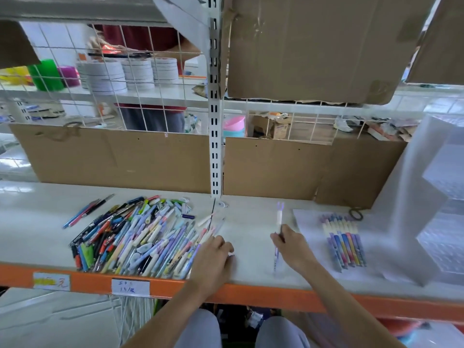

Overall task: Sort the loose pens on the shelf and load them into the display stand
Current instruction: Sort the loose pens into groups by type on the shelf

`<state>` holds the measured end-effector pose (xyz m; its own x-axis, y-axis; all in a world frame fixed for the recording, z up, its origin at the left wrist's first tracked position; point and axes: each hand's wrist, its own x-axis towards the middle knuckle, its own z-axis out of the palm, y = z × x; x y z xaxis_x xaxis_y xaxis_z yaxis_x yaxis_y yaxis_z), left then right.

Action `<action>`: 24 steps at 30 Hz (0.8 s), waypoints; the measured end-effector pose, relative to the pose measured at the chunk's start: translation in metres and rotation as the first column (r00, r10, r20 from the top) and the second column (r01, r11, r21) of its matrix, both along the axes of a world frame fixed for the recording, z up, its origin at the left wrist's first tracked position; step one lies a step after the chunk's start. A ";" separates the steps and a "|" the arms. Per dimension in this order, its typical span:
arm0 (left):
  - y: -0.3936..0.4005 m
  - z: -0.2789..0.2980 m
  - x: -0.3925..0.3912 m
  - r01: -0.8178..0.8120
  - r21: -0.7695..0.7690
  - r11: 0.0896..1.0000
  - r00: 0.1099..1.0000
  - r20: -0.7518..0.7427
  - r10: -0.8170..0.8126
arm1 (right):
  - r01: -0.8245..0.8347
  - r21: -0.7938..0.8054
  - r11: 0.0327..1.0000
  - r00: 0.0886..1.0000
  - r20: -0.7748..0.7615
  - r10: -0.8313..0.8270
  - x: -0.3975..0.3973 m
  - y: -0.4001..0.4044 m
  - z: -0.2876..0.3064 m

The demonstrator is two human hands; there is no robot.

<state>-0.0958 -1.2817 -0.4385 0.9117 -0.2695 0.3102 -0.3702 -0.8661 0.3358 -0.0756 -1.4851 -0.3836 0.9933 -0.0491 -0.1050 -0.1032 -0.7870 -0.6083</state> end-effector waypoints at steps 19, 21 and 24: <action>0.002 -0.011 0.003 -0.034 -0.023 0.999 0.998 -0.053 0.033 | 0.117 -0.590 0.799 0.993 0.046 -0.112 0.018 -0.084 -0.028; 0.001 -0.010 0.002 -0.048 -0.017 0.999 0.999 -0.015 0.048 | 0.124 -0.585 0.801 0.992 0.076 -0.098 0.018 -0.078 -0.027; 0.002 -0.007 -0.001 -0.055 -0.004 0.998 0.996 0.065 0.055 | 0.052 -0.513 0.857 0.994 0.105 0.002 0.015 -0.060 -0.025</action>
